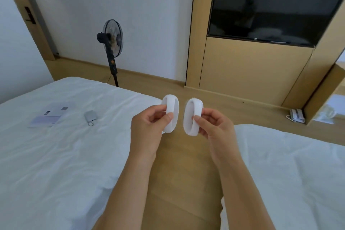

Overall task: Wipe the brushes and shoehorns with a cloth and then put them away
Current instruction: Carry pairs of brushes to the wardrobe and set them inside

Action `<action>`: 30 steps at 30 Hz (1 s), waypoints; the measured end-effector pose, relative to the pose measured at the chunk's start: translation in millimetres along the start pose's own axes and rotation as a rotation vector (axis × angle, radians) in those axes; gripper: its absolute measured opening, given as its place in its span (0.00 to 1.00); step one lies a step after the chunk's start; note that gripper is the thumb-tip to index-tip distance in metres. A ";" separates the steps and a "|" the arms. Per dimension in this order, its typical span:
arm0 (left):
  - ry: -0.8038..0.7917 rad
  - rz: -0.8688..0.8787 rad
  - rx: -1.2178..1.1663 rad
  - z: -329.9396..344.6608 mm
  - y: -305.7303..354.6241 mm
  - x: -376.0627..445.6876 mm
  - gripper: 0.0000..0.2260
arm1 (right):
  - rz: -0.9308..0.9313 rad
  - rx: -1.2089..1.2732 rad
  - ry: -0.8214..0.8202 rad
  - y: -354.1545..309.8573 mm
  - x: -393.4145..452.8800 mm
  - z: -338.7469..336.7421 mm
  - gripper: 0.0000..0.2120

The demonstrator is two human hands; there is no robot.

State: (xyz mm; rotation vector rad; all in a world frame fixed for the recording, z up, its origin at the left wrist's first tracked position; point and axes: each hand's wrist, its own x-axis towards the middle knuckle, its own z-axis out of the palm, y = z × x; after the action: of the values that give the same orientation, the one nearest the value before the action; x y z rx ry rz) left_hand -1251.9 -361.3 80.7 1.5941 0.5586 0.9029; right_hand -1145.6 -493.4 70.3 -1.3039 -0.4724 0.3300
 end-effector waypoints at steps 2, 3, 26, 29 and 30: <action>-0.036 -0.008 -0.001 21.3 -4.4 14.7 0.10 | 0.002 0.000 0.046 1.5 14.3 -15.2 0.08; -0.054 -0.011 -0.007 31.8 -6.5 23.4 0.10 | 0.000 -0.006 0.067 2.4 22.3 -22.3 0.08; -0.354 -0.016 -0.231 235.9 -55.4 369.0 0.08 | -0.087 -0.106 0.406 10.6 351.8 -68.7 0.08; -0.379 -0.008 -0.236 261.1 -59.1 404.2 0.09 | -0.105 -0.099 0.414 9.1 392.8 -78.5 0.08; -0.381 -0.003 -0.232 270.1 -59.6 415.9 0.09 | -0.113 -0.096 0.411 8.7 407.7 -82.1 0.08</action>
State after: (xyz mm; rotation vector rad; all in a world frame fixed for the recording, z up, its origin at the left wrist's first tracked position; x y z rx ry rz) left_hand -783.9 -190.3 116.3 1.5014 0.1797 0.6138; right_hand -752.9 -361.1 106.0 -1.3895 -0.2127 -0.0586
